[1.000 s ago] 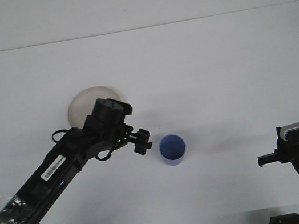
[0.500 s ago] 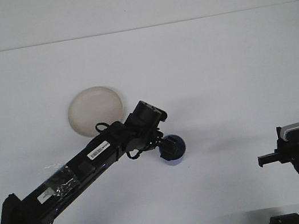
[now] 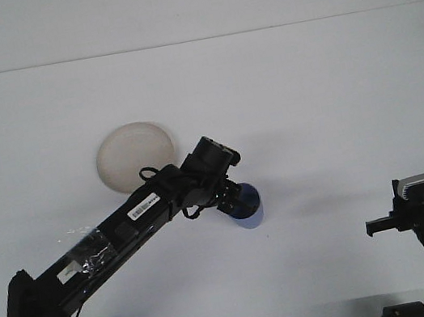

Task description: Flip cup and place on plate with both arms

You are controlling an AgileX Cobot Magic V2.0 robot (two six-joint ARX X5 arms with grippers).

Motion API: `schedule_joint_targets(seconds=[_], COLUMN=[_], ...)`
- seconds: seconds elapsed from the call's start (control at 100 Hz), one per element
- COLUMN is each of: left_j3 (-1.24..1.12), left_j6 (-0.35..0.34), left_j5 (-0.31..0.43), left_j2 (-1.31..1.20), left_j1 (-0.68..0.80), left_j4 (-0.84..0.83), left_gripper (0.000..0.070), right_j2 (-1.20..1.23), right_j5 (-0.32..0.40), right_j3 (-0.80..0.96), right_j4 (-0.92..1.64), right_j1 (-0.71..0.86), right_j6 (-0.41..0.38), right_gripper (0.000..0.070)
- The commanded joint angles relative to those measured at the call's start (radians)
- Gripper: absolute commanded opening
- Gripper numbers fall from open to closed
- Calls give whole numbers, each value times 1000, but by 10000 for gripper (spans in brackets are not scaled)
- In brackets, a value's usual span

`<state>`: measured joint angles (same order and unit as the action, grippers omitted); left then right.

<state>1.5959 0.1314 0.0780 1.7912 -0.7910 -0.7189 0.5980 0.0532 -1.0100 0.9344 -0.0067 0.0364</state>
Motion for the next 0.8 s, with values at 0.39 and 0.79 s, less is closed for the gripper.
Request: schedule_joint_targets(seconds=[0.39, 0.79], left_j3=[362, 361], left_j6=[-98, -97], left_j5=[-161, -161], left_j2=[19, 163], left_j1=[323, 534], left_j4=[-205, -208], left_gripper=[11, 12], right_j2=[6, 6], right_j5=[2, 2], right_j3=[-4, -4], right_j4=[-6, -5], right_j1=[2, 2], right_j6=[-10, -10], right_gripper=[1, 1])
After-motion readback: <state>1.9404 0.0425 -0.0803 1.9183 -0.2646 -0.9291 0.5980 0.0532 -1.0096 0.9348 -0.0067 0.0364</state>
